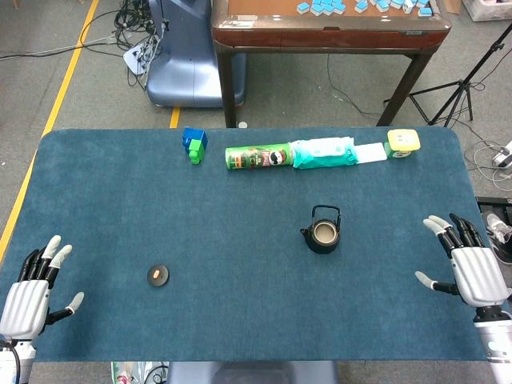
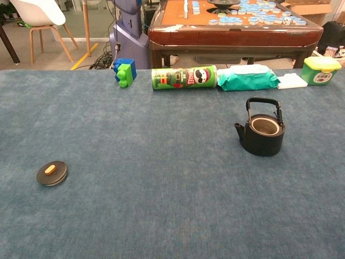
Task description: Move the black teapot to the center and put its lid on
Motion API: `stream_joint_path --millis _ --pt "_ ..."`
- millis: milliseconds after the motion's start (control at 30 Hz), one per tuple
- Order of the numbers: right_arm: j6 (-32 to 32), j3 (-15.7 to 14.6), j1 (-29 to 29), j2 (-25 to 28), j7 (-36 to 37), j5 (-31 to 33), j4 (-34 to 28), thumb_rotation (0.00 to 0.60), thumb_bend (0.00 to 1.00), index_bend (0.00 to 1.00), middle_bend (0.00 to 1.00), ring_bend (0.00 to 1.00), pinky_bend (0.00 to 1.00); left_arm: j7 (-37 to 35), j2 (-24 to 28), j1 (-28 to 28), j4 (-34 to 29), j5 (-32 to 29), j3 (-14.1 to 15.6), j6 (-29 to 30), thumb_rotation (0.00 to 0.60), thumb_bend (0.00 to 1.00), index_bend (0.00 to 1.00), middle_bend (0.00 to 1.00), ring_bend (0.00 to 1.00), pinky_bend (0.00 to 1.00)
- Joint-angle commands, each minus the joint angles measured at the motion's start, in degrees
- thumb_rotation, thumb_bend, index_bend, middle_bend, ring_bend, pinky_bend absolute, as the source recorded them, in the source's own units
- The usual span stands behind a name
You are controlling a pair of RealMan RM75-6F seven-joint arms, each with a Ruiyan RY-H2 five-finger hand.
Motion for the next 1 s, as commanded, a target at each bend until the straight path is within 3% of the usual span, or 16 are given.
stream_joint_path --millis 33,300,500,733,900,1000 --pt "-0.05 -0.02 0.02 0.07 -0.14 0.01 -0.1 0.6 0.15 0.16 0.17 0.0 0.07 -0.01 0.0 -0.02 0.06 -0.08 0.0 -0.1 0.6 0.25 0.11 0.0 0.0 0.0" --pt "-0.63 0.15 0.52 0.41 -0.8 -0.1 -1.0 0.6 0.15 0.16 0.17 0.0 0.07 -0.44 0.01 0.3 0.4 -0.03 0.11 0.3 0.6 0.25 0.11 0.0 0.0 0.0" --pt "-4.53 1.74 3.37 1.29 -2.25 1.88 -4.53 0.6 0.15 0.16 0.17 0.0 0.07 -1.21 0.07 0.36 0.74 0.1 0.02 0.54 0.6 0.25 0.11 0.0 0.0 0.0" --pt "-12.27 6.04 10.14 -0.12 -12.01 10.42 -8.54 0.6 0.17 0.17 0.17 0.0 0.07 -2.19 0.11 0.79 1.37 0.11 0.2 0.95 0.6 0.25 0.11 0.0 0.0 0.0" --pt "-17.51 8.48 15.68 -3.27 -17.6 16.74 -7.59 0.6 0.26 0.28 0.17 0.0 0.07 -3.03 0.3 1.33 1.82 -0.16 0.31 1.42 0.6 0.25 0.11 0.0 0.0 0.0" --pt "-20.77 9.25 18.82 -4.98 -20.26 20.56 -6.4 0.6 0.26 0.28 0.17 0.0 0.07 -3.43 0.37 1.65 2.07 -0.32 0.35 1.71 0.6 0.25 0.11 0.0 0.0 0.0"
